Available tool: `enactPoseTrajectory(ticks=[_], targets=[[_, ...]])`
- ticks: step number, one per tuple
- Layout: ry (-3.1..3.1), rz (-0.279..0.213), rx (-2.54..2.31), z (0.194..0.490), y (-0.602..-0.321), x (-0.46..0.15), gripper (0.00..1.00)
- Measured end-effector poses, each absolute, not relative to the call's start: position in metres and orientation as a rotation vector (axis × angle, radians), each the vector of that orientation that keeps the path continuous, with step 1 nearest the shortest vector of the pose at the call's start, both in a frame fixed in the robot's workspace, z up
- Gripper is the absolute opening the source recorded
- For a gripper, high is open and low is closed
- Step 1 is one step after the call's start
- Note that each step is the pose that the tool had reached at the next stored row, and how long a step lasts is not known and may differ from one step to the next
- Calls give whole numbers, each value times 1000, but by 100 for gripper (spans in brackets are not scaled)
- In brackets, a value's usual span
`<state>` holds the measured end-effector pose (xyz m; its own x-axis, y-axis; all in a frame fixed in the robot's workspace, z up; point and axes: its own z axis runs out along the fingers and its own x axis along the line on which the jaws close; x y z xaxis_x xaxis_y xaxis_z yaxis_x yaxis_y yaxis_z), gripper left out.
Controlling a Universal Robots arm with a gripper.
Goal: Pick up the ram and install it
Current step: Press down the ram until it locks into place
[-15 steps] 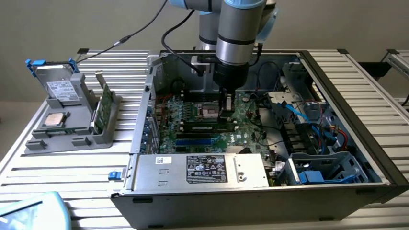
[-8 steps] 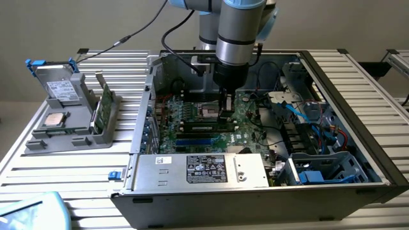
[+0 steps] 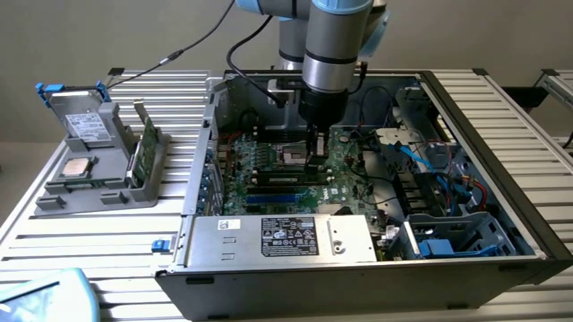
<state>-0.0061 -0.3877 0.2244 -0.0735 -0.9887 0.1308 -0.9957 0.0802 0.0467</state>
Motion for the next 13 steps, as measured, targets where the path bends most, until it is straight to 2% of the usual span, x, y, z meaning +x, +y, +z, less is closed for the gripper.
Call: enactPoseTrajectory(ticks=[13], targets=[[-2211,82,2047,231,-388,-32,11]])
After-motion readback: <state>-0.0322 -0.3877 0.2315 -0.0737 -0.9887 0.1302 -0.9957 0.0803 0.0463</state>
